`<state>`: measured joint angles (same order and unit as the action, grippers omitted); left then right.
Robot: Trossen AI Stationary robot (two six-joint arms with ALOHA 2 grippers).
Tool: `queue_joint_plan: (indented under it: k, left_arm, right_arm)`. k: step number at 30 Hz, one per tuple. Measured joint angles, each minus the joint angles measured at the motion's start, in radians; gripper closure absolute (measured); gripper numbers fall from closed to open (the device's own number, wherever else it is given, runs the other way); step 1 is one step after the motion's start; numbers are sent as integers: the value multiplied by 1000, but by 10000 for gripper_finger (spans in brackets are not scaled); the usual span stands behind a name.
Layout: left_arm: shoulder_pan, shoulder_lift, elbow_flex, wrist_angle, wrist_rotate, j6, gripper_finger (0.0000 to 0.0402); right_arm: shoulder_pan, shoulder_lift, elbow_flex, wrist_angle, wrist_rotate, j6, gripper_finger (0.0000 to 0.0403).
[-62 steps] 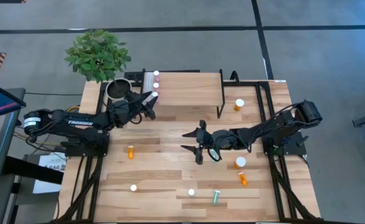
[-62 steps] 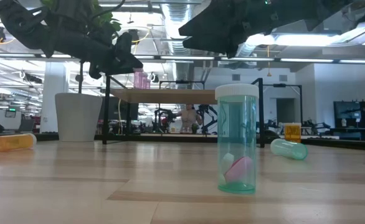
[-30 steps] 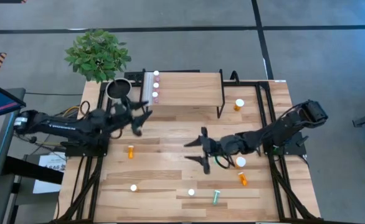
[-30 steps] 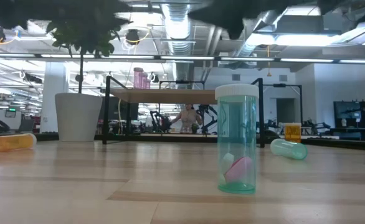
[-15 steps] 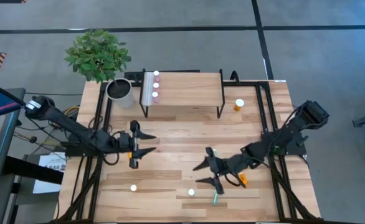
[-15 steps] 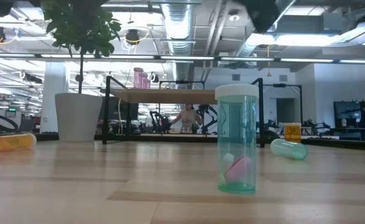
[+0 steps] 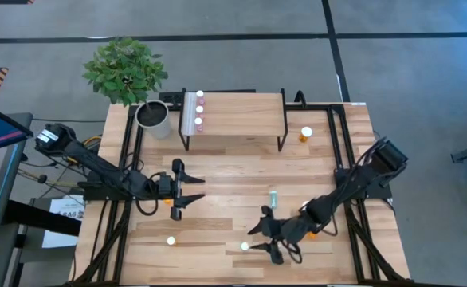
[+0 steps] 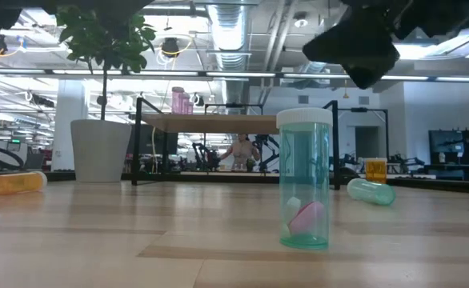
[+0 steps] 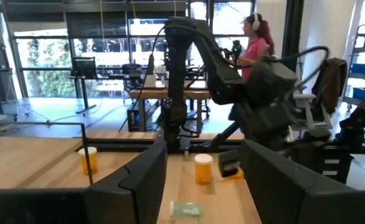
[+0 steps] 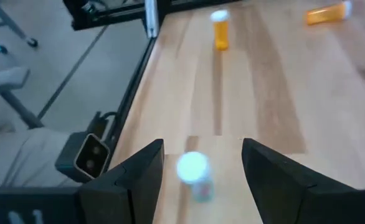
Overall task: Pick and place medicine bottles onto shelf by color
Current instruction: Put the left blue pill bottle on the shelf
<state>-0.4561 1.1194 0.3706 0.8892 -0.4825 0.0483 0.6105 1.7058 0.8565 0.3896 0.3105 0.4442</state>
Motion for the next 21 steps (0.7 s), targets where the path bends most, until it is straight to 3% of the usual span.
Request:
queue_joint_plan:
  k: [12, 21]
  left_arm:
    - [0, 0, 0, -23, 0, -15, 208]
    - [0, 0, 0, -41, 0, -15, 208]
  right_arm:
    - [-11, 193, 162, -148, -39, -7, 165]
    - [-18, 198, 163, -157, -47, -2, 171]
